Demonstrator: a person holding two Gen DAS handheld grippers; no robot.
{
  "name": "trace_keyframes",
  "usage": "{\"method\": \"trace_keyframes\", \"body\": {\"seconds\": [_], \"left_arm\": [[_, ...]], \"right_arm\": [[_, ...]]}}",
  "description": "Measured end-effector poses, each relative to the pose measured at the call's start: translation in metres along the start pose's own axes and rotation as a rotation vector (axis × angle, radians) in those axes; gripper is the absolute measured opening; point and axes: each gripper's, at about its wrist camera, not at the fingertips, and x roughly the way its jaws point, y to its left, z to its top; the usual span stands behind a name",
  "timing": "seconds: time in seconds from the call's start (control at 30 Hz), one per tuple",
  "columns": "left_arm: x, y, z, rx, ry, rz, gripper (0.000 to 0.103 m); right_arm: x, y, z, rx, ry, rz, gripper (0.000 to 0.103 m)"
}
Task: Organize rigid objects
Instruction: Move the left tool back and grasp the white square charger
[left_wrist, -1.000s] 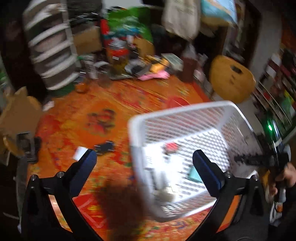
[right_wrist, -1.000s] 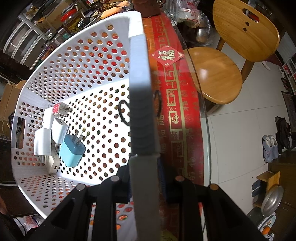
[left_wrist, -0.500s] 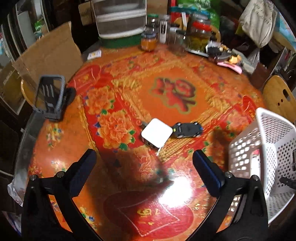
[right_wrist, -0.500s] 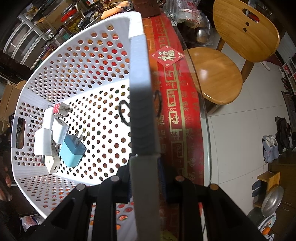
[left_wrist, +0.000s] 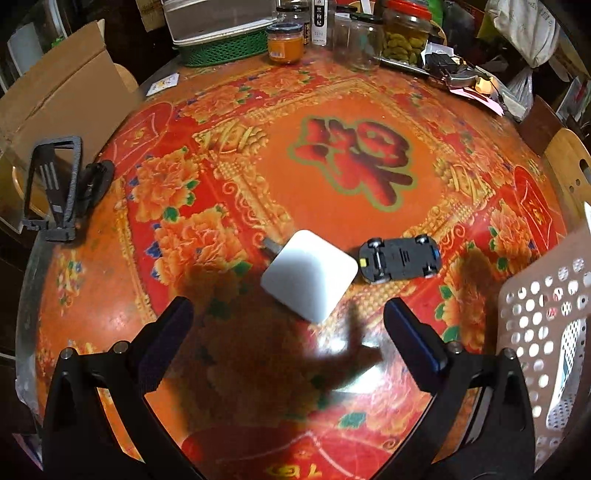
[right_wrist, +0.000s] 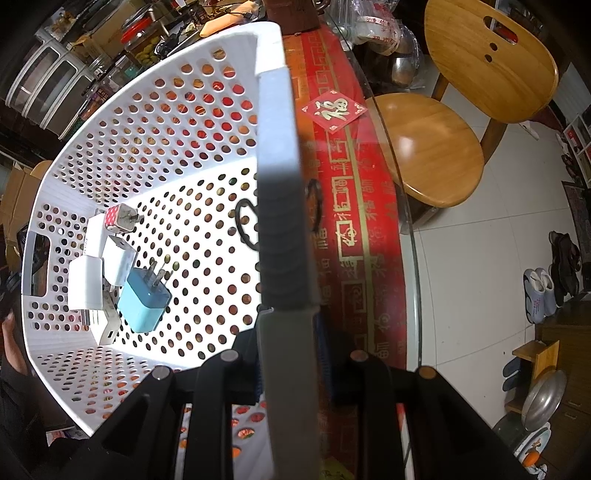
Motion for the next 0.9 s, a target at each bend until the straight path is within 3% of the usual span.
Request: {"method": "trace_keyframes", "body": {"seconds": [0.17,0.47,0.9], "left_arm": [[0.012,-0.003,0.005,0.007,0.021,0.002,0.096],[0.03,-0.003,0.006,-0.01,0.059,-0.022,0.05],[0.011,-0.009,-0.005,0.037,0.013,0.031,0.048]], "right_arm": [[0.0,0.0,0.0,0.002,0.002,-0.002,0.022],[0.0,0.0,0.0,0.003,0.001,-0.003,0.022],[-0.001,0.0,0.0,-0.006,0.001,0.0,0.022]]}}
